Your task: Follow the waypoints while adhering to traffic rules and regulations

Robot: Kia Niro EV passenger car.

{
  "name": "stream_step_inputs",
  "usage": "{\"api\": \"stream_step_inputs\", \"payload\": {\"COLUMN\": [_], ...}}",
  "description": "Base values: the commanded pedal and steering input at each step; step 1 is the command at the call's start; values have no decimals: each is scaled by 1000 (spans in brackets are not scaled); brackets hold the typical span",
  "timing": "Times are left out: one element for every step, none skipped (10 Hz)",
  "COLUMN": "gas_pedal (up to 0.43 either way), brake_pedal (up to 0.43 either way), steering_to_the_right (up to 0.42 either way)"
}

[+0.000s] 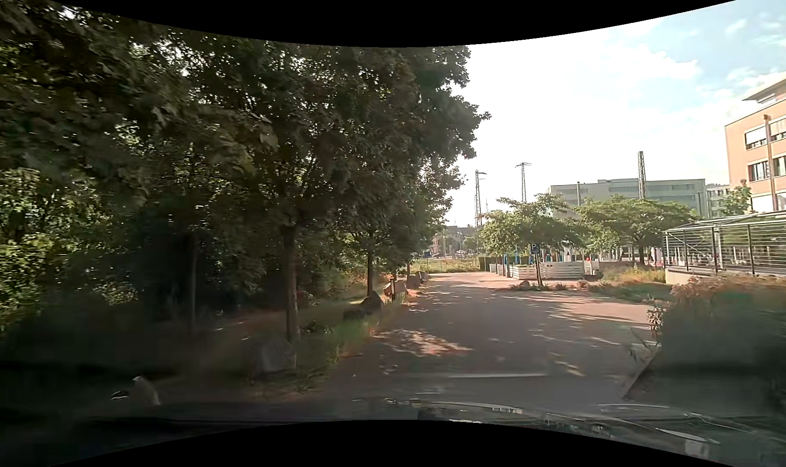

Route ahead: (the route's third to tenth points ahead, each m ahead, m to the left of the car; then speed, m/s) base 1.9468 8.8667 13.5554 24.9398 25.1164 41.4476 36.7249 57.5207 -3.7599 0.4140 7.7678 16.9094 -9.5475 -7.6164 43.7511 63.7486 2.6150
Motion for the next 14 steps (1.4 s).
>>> {"api": "stream_step_inputs", "payload": {"gas_pedal": [67,67,67,67,67,67,67,67,67,59,47,39,39,39], "brake_pedal": [0,0,0,0,0,0,0,0,0,0,0,0,0,0], "steering_to_the_right": [234,222,208,194,182,167,146,123,109,100,91,80,69,56]}}
